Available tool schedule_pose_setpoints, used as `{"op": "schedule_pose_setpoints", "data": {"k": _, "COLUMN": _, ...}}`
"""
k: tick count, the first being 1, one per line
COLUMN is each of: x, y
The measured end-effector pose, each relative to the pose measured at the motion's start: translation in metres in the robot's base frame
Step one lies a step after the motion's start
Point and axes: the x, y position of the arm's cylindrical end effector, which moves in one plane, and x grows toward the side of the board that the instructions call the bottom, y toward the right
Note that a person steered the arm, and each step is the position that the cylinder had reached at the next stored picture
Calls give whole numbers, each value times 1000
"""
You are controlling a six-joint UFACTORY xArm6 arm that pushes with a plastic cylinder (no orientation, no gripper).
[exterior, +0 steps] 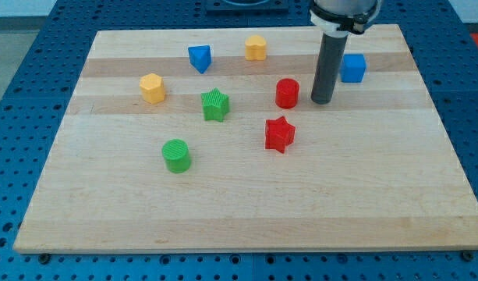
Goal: Put your arm below the blue cube
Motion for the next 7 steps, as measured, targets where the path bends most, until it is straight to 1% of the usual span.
{"op": "schedule_pose_setpoints", "data": {"k": 1, "x": 0, "y": -9}}
{"op": "schedule_pose_setpoints", "data": {"k": 3, "x": 0, "y": -10}}
{"op": "schedule_pose_setpoints", "data": {"k": 4, "x": 14, "y": -10}}
{"op": "schedule_pose_setpoints", "data": {"k": 5, "x": 19, "y": -10}}
{"op": "schedule_pose_setpoints", "data": {"k": 7, "x": 15, "y": 44}}
